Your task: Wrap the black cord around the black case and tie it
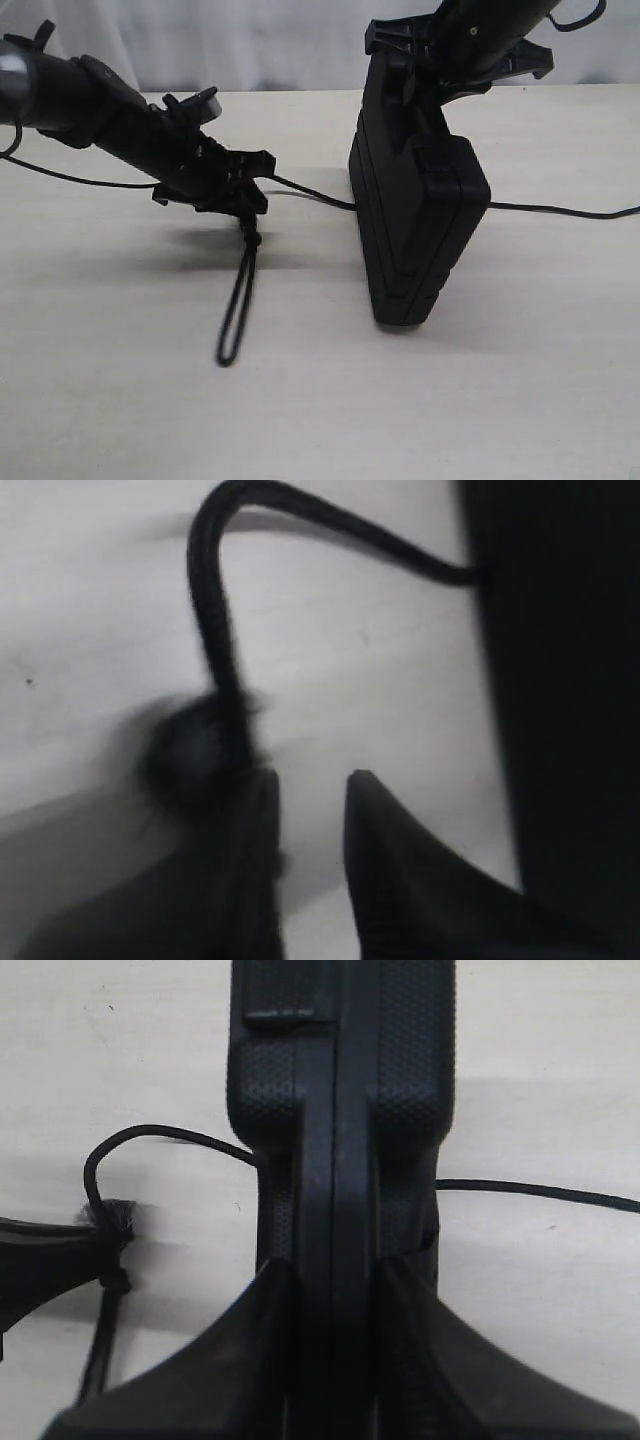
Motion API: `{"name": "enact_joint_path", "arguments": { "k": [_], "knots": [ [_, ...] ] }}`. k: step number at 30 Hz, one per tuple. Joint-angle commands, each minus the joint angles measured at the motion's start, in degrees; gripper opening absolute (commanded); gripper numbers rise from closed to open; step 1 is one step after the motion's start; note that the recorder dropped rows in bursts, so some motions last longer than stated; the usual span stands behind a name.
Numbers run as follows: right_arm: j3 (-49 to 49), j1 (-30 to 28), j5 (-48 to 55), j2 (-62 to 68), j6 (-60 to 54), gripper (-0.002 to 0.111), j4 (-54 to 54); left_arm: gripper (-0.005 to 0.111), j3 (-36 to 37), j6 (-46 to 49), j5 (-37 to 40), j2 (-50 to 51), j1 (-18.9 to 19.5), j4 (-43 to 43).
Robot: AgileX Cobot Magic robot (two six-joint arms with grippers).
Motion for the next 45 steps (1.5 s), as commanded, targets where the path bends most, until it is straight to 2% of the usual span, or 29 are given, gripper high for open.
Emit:
{"name": "enact_joint_path", "arguments": {
  "k": [1, 2, 3, 5, 6, 9, 11, 15, 17, 20, 25, 26, 27, 28, 29, 31, 32, 33, 36, 42, 45],
  "knots": [
    [0.0, 0.1, 0.4, -0.2, 0.3, 0.004, 0.9, 0.046, -0.4, 0.0, 0.7, -0.1, 0.0, -4.1],
    [0.0, 0.1, 0.4, -0.2, 0.3, 0.004, 0.9, 0.056, -0.4, 3.3, 2.0, -0.1, 0.0, -4.0],
    [0.0, 0.1, 0.4, -0.2, 0.3, 0.004, 0.9, 0.059, -0.5, 6.1, 2.6, -0.3, 0.0, -4.0],
    [0.0, 0.1, 0.4, -0.2, 0.3, 0.004, 0.9, 0.059, -2.0, 17.7, 5.5, -0.5, 0.1, -0.4],
    [0.0, 0.1, 0.4, -0.2, 0.3, 0.004, 0.9, 0.059, -3.8, 28.0, 9.8, -0.9, 0.1, 5.1],
    [0.0, 0.1, 0.4, -0.2, 0.3, 0.004, 0.9, 0.059, -4.8, 41.3, 15.6, -2.0, -0.7, 16.4],
    [0.0, 0.1, 0.4, -0.2, 0.3, 0.004, 0.9, 0.059, -4.8, 54.2, 15.0, -1.9, -2.6, 30.1],
    [0.0, 0.1, 0.4, -0.2, 0.3, 0.004, 0.9, 0.059, -4.7, 70.6, 8.7, 0.3, -6.1, 33.5],
    [0.0, 0.1, 0.4, -0.2, 0.3, 0.004, 0.9, 0.059, -4.7, 73.9, 5.4, 1.5, -7.8, 39.5],
    [0.0, 0.1, 0.4, -0.2, 0.3, 0.004, 0.9, 0.059, -4.7, 73.8, 2.9, 2.1, -8.3, 44.7],
    [0.0, 0.1, 0.4, -0.2, 0.3, 0.004, 0.9, 0.056, -4.7, 73.8, 2.4, 3.6, -8.3, 44.9],
    [0.0, 0.1, 0.4, -0.2, 0.3, 0.004, 0.9, 0.052, -4.7, 73.8, 2.5, 4.0, -8.3, 44.7],
    [0.0, 0.1, 0.4, -0.2, 0.3, 0.004, 0.9, 0.038, -4.7, 73.7, 3.3, 4.8, -8.3, 44.3],
    [0.0, 0.1, 0.4, -0.2, 0.3, 0.004, 0.9, 0.032, -4.7, 73.4, 3.9, 4.9, -8.3, 44.3],
    [0.0, 0.1, 0.4, -0.2, 0.3, 0.004, 0.9, 0.015, -4.7, 72.5, 5.8, 5.2, -8.3, 44.0],
    [0.0, 0.1, 0.4, -0.2, 0.3, 0.004, 0.9, 0.0, -4.7, 66.9, 7.7, 5.2, -8.3, 43.2],
    [0.0, 0.1, 0.4, -0.2, 0.3, 0.004, 0.9, 0.0, -4.7, 64.4, 8.1, 5.1, -8.3, 43.2],
    [0.0, 0.1, 0.4, -0.2, 0.3, 0.004, 0.9, 0.0, -4.7, 57.2, 8.3, 4.8, -8.3, 43.2],
    [0.0, 0.1, 0.4, -0.2, 0.3, 0.004, 0.9, 0.0, -4.7, 47.8, 8.5, 3.0, -8.3, 41.7],
    [0.0, 0.1, 0.4, -0.2, 0.3, 0.004, 0.9, 0.0, -4.7, 47.2, 5.9, -4.1, -7.2, 25.0],
    [0.0, 0.1, 0.4, -0.2, 0.3, 0.004, 0.9, 0.0, -4.7, 44.1, 2.0, -7.6, -6.4, 21.0]
  ]
}}
